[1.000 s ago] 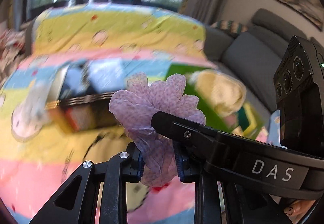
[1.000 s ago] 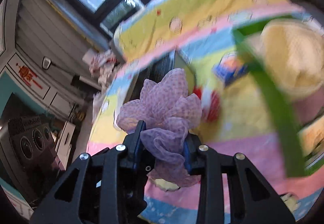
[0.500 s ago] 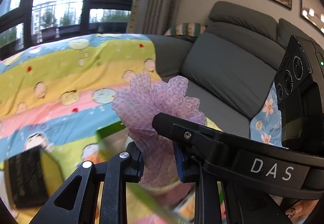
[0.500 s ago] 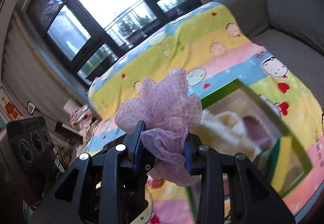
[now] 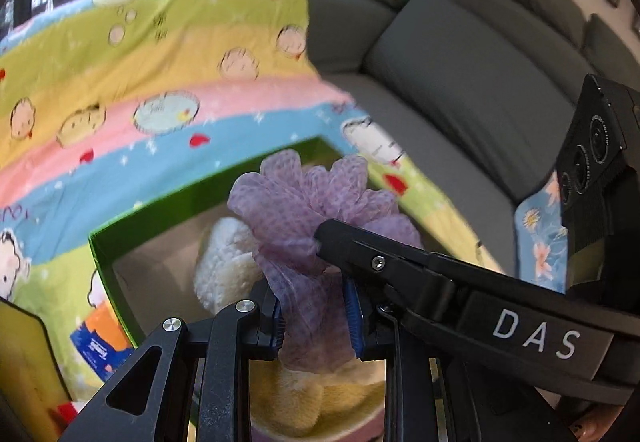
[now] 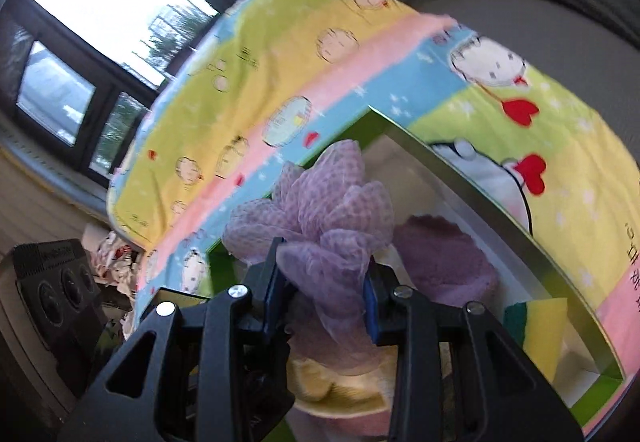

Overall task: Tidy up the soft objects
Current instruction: 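Carry the bath puff over the green box and lower it, then open the right gripper to drop the bath puff in the box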

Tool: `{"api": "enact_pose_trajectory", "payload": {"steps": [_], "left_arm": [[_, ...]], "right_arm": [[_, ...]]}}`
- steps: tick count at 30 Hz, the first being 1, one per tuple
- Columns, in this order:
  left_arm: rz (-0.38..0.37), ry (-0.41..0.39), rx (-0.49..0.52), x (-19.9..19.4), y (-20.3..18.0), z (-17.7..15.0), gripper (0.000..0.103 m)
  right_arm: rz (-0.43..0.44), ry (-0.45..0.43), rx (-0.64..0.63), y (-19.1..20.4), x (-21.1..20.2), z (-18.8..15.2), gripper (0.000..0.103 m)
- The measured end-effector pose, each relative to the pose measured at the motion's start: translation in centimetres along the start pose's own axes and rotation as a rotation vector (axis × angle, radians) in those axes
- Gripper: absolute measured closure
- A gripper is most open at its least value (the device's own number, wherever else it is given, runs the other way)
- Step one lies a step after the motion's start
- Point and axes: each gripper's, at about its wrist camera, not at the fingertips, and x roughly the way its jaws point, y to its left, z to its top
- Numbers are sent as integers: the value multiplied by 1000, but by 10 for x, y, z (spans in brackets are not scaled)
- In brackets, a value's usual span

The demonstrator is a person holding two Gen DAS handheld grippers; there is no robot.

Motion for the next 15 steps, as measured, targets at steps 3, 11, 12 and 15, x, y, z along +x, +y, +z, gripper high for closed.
{"api": "enact_pose_trajectory", "payload": {"steps": [3, 11, 12, 15], "left_arm": [[43, 74, -23, 15, 2, -2, 78], [88, 140, -23, 28, 1, -6, 78], [94, 142, -22, 29, 1, -7, 78], [99, 143, -19, 30, 2, -7, 78]], "right_arm": [[-38, 47, 40, -9, 13, 0, 68], [-103, 79, 94, -27, 26, -2, 58], [-104, 81, 100, -28, 27, -3, 58], [-125, 80, 93, -27, 27, -3, 58]]}}
